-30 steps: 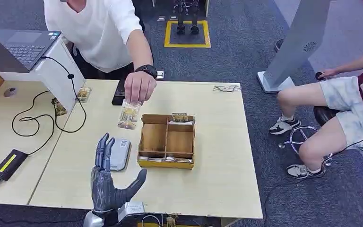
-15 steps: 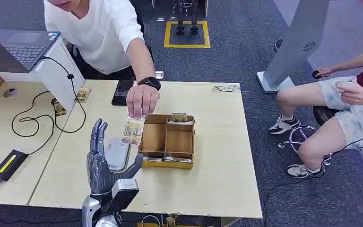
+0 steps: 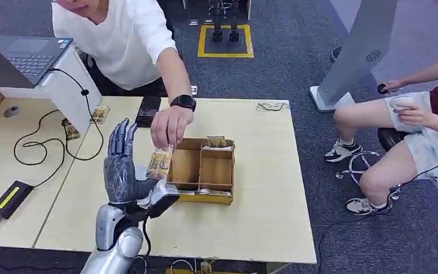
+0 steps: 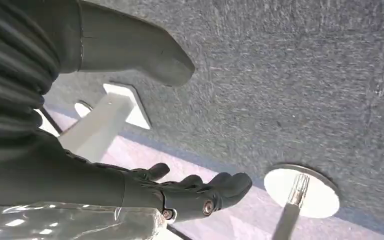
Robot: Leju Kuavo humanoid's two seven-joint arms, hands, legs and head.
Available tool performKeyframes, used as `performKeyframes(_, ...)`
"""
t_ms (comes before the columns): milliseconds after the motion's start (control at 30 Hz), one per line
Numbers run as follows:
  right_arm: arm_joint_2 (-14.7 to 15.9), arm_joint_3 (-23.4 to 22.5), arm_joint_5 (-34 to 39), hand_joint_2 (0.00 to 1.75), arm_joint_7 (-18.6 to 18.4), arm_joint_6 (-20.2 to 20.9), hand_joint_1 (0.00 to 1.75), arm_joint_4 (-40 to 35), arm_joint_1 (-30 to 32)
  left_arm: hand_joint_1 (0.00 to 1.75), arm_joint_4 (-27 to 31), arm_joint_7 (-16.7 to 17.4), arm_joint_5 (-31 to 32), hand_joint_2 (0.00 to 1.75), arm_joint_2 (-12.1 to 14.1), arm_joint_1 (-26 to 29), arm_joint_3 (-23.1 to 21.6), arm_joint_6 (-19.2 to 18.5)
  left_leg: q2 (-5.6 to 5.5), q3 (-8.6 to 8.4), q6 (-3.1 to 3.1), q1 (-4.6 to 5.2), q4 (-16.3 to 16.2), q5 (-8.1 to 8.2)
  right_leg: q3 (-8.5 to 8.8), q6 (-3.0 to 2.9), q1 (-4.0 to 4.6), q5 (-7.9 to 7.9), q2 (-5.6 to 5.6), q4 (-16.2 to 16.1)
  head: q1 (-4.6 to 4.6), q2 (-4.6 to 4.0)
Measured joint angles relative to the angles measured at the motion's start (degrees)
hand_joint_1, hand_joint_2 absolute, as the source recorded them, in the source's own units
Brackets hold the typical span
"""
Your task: Pass the card to the sensor for recognition and then transmit it.
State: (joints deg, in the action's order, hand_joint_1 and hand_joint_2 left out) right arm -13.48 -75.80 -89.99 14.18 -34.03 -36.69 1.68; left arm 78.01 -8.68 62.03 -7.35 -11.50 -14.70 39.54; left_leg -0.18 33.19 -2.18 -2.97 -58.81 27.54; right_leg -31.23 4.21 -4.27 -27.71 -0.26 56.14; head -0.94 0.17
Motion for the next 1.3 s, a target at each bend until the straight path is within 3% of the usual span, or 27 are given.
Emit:
performKeyframes(67,1.35,0.02,0.00,1.75,-0.42,-1.09,0.00,2.56,-0.51,0.00,-0.52,-2.32,6.42,1.75,-1.49,-0.89,4.35,0.02,0.01,-0.01,0.00,0.00,0.00,0.00,0.00,0.01,0.00,0.01,0.01,0.00,0.02,0.00)
performKeyframes(233,3.41,0.07,0.00,1.75,-0.83,-2.36,0.00,6.81,-0.95,0.00,-0.72,-8.49,8.62,1.75,-5.26,-1.37,12.70,0.04,0.01,0.00,0.00,0.00,0.00,0.00,-0.01,0.01,0.00,0.01,0.01,0.00,0.00,0.00)
performKeyframes(267,3.82,0.07,0.00,1.75,-0.85,-2.53,0.00,7.47,-1.02,0.56,-0.72,-10.45,8.48,1.75,-6.25,-1.40,14.49,0.04,0.00,0.00,0.00,0.00,0.00,0.00,0.00,0.01,0.00,0.00,0.00,0.00,0.02,0.00)
performKeyframes(300,4.06,0.07,0.00,1.75,-0.85,-2.64,0.00,8.08,-1.08,1.75,-0.57,-12.92,7.38,1.75,-7.35,-1.39,16.18,0.07,0.00,0.01,0.00,0.00,0.00,0.00,0.00,0.01,0.00,0.00,0.00,0.00,0.00,0.00)
performKeyframes(433,4.67,0.13,0.00,1.75,-0.85,-3.19,0.00,9.46,-1.19,1.75,0.96,-19.05,2.36,1.75,-9.53,-1.29,20.97,0.11,0.05,0.00,0.00,0.00,0.00,0.01,-0.03,0.00,0.00,0.00,0.04,0.00,0.02,0.00)
performKeyframes(567,5.16,0.24,0.00,1.75,-0.81,-3.56,0.00,10.40,-1.29,1.75,2.38,-21.74,-0.69,1.75,-9.79,-0.91,22.85,0.11,0.02,0.01,0.00,0.00,0.00,0.00,-0.03,0.01,0.00,0.00,0.02,0.00,-0.02,0.00)
performKeyframes(1300,6.55,1.49,0.00,1.75,-0.39,-5.22,0.00,12.98,-1.62,1.75,6.45,-25.44,-5.44,1.75,-9.81,-0.53,24.04,0.31,0.01,0.01,0.00,0.00,0.00,0.00,-0.01,0.01,0.00,0.01,0.02,0.00,-0.02,0.00)
